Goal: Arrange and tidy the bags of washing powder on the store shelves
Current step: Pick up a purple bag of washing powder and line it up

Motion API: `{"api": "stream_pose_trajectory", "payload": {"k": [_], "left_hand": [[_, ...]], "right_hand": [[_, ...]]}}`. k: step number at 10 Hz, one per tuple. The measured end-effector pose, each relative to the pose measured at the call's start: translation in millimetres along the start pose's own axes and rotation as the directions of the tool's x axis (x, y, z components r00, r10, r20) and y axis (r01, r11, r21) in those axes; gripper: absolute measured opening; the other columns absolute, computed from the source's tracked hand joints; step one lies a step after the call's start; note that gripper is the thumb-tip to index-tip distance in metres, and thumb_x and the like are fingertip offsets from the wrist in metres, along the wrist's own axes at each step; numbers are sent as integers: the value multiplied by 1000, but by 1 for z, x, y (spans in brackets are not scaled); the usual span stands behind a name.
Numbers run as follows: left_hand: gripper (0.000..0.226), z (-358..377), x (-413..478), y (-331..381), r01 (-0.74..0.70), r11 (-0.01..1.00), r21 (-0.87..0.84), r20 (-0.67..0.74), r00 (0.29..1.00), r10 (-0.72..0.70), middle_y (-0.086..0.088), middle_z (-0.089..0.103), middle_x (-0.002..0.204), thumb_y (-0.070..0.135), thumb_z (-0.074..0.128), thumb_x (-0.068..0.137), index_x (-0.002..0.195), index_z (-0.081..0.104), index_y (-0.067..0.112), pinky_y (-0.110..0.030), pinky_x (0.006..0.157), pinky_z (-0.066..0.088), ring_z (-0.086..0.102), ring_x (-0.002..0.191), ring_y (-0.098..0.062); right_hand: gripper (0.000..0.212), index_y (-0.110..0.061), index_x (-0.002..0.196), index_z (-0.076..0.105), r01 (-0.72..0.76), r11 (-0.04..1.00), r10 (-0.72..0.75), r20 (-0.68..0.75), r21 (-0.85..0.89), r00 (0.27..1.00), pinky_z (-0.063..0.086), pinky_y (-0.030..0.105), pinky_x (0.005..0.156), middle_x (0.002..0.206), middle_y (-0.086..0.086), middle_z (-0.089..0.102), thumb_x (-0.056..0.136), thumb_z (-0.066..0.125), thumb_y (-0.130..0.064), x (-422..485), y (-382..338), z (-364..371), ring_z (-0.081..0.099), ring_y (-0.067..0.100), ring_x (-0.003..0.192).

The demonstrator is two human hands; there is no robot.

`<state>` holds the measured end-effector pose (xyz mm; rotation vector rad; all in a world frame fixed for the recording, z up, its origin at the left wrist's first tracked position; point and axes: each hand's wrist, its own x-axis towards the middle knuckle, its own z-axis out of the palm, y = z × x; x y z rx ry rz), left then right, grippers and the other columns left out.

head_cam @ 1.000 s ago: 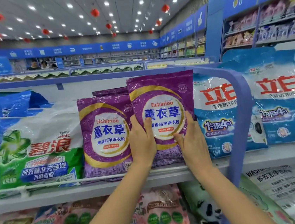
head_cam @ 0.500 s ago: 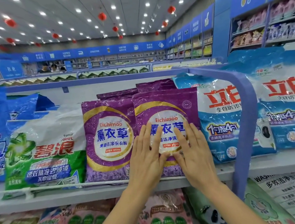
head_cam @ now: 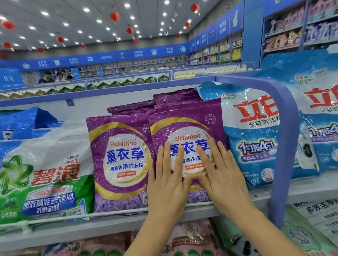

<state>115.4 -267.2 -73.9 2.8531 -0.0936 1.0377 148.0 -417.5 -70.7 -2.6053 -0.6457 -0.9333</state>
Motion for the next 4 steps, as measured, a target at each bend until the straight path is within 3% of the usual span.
{"api": "stream_pose_trajectory", "payload": {"k": [1,2,3,4], "left_hand": [[69,-2,2,1,10,1000,-10,37,999,-10,-1,-8,159,65,-8,90,149,-5,30,-40,118,-4,-9,146,-20],[67,-3,3,-2,17,999,-30,66,998,-15,7,-27,153,67,-12,85,143,-21,35,-36,117,-15,-31,139,-11],[67,-13,-3,-4,-28,998,-59,31,999,30,3,-18,156,64,5,91,147,-11,31,-34,117,-13,-23,143,-15],[63,-29,-22,-17,-40,998,-51,-122,992,33,-9,14,158,48,27,94,149,27,17,-37,117,2,7,146,-26]], "right_hand": [[60,-27,146,14,-2,1000,1,17,17,1000,14,42,115,156,8,15,94,9,-58,-1,0,-2,15,27,143],[60,-31,146,8,-4,1000,4,64,-2,998,4,40,117,157,2,4,92,11,-58,0,0,-4,11,27,145],[63,-25,148,18,-45,997,46,9,-63,999,0,44,117,156,8,17,92,15,-55,-5,-7,-10,19,30,144],[60,-17,145,34,-94,995,91,-106,-24,990,8,47,115,150,14,35,94,25,-47,-14,-17,-20,29,31,140]]}}
